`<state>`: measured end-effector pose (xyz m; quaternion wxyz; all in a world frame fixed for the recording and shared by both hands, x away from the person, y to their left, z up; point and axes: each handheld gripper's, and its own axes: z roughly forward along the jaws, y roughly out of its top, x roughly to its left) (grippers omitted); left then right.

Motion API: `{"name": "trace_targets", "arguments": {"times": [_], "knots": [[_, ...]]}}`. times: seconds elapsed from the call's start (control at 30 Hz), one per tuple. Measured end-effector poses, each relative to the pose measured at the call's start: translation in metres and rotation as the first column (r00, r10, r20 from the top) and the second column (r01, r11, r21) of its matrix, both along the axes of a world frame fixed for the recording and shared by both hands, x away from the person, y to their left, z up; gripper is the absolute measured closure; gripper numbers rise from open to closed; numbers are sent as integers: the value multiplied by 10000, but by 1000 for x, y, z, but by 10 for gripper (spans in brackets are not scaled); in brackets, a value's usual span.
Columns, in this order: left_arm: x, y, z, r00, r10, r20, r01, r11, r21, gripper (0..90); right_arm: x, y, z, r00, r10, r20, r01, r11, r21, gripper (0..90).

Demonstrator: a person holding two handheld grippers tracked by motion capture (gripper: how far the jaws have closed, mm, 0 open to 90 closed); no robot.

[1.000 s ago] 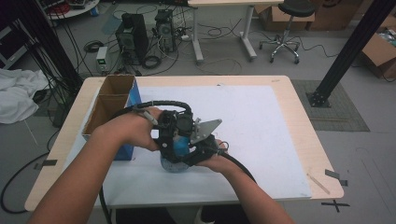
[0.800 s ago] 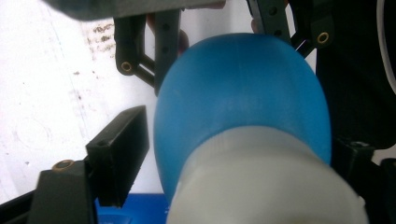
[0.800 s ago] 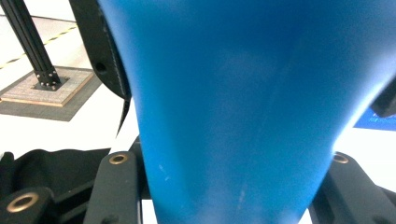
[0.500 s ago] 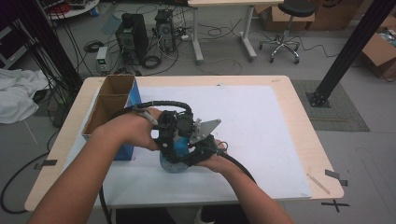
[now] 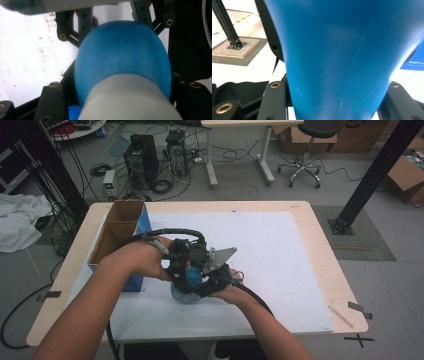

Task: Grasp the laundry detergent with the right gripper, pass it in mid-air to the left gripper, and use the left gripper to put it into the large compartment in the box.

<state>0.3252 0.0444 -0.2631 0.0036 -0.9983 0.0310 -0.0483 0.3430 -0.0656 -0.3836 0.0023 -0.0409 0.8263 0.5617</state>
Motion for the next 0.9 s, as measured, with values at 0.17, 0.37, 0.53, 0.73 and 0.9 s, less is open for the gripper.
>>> {"name": "trace_targets", "arguments": {"times": [0.17,0.37,0.53,0.73,0.9], "knots": [[2,-2,2,9999,102,-47,-101,9997,213,384,1,0,1,9999,-141,36,140,9999,100,465],[1,-3,6,10000,18,27,-19,9998,217,387,0,-1,3,9997,-210,146,206,9996,216,447],[1,-5,11,9999,16,103,-20,9995,299,388,-2,-3,7,9999,-136,-9,137,9995,276,359],[3,-7,12,9999,72,112,-76,9991,411,388,-3,-6,8,9996,-209,-206,212,9996,189,236],[3,-10,13,10000,72,69,-75,9989,456,387,-2,-14,10,9980,-409,-484,416,9991,124,202]]}}
